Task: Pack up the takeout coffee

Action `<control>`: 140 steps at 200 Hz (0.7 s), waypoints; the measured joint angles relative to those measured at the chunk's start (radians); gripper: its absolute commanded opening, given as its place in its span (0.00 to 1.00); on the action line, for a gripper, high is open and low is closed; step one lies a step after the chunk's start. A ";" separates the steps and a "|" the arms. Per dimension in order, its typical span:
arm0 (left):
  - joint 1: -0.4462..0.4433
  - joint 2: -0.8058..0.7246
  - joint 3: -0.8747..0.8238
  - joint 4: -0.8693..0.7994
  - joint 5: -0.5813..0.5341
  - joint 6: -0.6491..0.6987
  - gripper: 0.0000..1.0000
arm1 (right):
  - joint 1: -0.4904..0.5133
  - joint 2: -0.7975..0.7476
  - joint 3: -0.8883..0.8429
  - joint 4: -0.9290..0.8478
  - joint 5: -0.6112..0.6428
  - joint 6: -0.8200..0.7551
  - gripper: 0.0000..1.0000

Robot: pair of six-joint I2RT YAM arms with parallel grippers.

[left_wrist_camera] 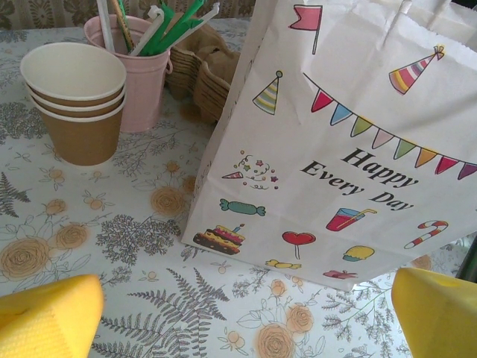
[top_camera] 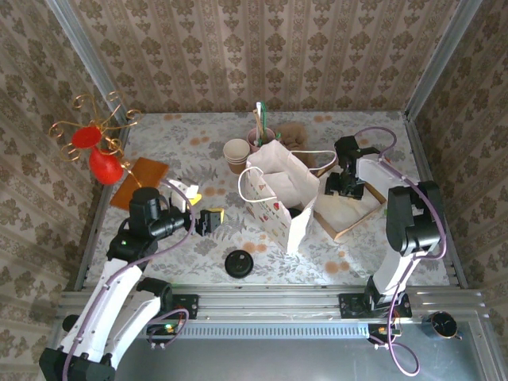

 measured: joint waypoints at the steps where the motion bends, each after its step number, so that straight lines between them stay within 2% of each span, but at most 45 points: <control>1: 0.000 0.000 0.000 0.000 0.000 0.000 1.00 | 0.000 -0.002 0.000 0.000 0.000 -0.002 0.57; 17: 0.000 0.003 0.000 0.000 0.000 0.000 1.00 | 0.000 -0.015 0.000 0.000 0.002 -0.006 0.57; 52: 0.000 0.005 0.000 -0.001 0.000 0.000 1.00 | 0.000 -0.010 0.002 0.000 -0.005 -0.020 0.69; 72: 0.000 0.005 0.000 -0.001 0.000 0.000 1.00 | 0.000 0.018 0.010 0.000 -0.019 -0.024 0.71; 87: 0.000 0.005 0.000 -0.001 0.000 0.000 1.00 | 0.000 0.047 0.012 0.001 -0.027 -0.024 0.68; 122: 0.000 0.005 0.000 -0.001 0.000 0.000 1.00 | 0.000 0.079 0.012 0.001 -0.040 -0.026 0.52; 140: 0.000 0.005 0.000 -0.001 0.000 0.000 1.00 | 0.000 0.079 0.013 0.001 -0.040 -0.024 0.49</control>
